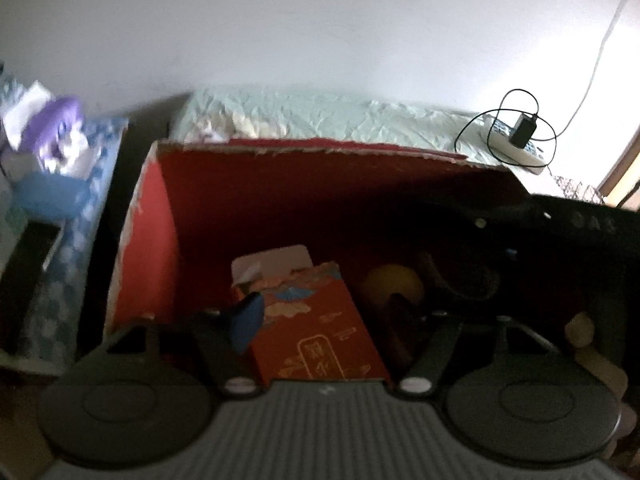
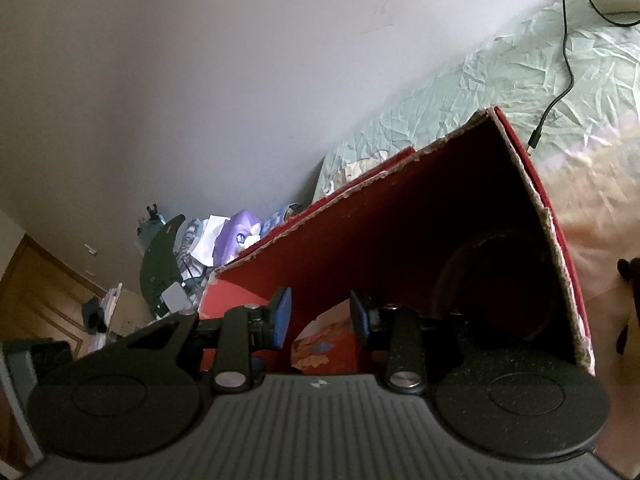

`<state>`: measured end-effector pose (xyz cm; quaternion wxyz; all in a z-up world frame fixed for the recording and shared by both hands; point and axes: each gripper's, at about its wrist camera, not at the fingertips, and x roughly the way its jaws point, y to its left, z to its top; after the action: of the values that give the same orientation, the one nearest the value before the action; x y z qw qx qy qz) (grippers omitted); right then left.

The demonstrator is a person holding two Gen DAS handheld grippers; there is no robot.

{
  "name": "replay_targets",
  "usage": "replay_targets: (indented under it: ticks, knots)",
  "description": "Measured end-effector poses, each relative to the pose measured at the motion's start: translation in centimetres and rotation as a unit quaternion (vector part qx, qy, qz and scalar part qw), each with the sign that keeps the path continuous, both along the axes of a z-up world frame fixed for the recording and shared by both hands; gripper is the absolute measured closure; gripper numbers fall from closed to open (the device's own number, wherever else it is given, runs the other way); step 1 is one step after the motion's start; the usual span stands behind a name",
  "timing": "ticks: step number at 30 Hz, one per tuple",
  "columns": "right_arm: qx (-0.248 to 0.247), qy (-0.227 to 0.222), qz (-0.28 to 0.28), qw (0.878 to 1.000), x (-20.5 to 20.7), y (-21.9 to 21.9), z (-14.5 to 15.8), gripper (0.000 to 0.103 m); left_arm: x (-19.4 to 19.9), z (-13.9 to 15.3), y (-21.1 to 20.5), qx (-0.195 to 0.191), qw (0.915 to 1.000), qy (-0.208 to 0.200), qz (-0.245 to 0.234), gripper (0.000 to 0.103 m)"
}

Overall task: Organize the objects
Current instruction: 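Open the right gripper to release the printed box, then raise the open right gripper up out of the red box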

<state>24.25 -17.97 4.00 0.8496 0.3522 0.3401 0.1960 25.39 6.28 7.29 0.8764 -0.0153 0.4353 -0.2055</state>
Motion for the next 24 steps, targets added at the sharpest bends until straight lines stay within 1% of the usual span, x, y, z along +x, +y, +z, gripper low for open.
replay_targets:
  ticks: [3,6,8,10,11,13,15,16,17,18,19,22,23,24]
  knots:
    - [0.001,-0.002,0.002,1.000,-0.1,0.0,0.0,0.066,1.1,-0.6,0.0,0.000,0.9994,0.030,0.018,0.042]
    - [0.000,-0.006,0.001,1.000,-0.2,0.0,-0.1,0.066,1.9,-1.1,0.2,-0.013,0.9972,0.066,0.031,0.042]
    - [0.000,-0.007,0.003,1.000,-0.3,0.0,-0.1,0.066,2.5,-1.4,0.2,-0.004,0.9947,0.088,0.053,0.042]
    - [-0.001,-0.009,0.003,1.000,-0.3,0.0,-0.1,0.066,2.9,-1.4,0.0,0.017,0.9938,0.087,0.068,0.042]
    - [0.000,-0.009,0.004,1.000,-0.3,0.0,-0.2,0.066,3.1,-1.6,-0.1,0.025,0.9926,0.091,0.076,0.045]
    - [0.001,-0.011,0.002,1.000,-0.4,-0.1,-0.2,0.066,3.7,-1.9,0.1,0.016,0.9907,0.114,0.073,0.045]
    - [0.000,-0.012,0.003,1.000,-0.4,-0.1,-0.2,0.066,3.8,-2.0,-0.1,0.024,0.9901,0.121,0.067,0.044]
    - [-0.001,-0.013,0.004,1.000,-0.5,0.0,-0.1,0.066,3.9,-2.0,-0.2,0.027,0.9896,0.124,0.067,0.042]
    - [-0.003,-0.014,0.004,1.000,-0.5,0.0,-0.1,0.066,4.1,-2.2,-0.2,0.025,0.9885,0.134,0.066,0.037]
    - [-0.003,-0.014,0.005,1.000,-0.5,0.1,-0.1,0.066,4.4,-2.4,-0.2,0.019,0.9865,0.148,0.068,0.034]
    - [-0.003,-0.015,0.005,1.000,-0.5,0.1,0.0,0.066,4.6,-2.7,-0.1,0.017,0.9849,0.157,0.071,0.034]
    - [0.001,-0.013,0.004,1.000,-0.5,0.2,0.0,0.066,4.7,-2.9,-0.1,0.005,0.9845,0.166,0.057,0.033]
    - [-0.001,-0.014,0.003,1.000,-0.5,0.2,0.0,0.066,4.5,-2.9,-0.3,0.008,0.9853,0.163,0.052,0.031]
    - [-0.002,-0.014,0.003,1.000,-0.5,0.1,0.0,0.066,4.4,-2.9,-0.6,0.016,0.9862,0.157,0.050,0.031]
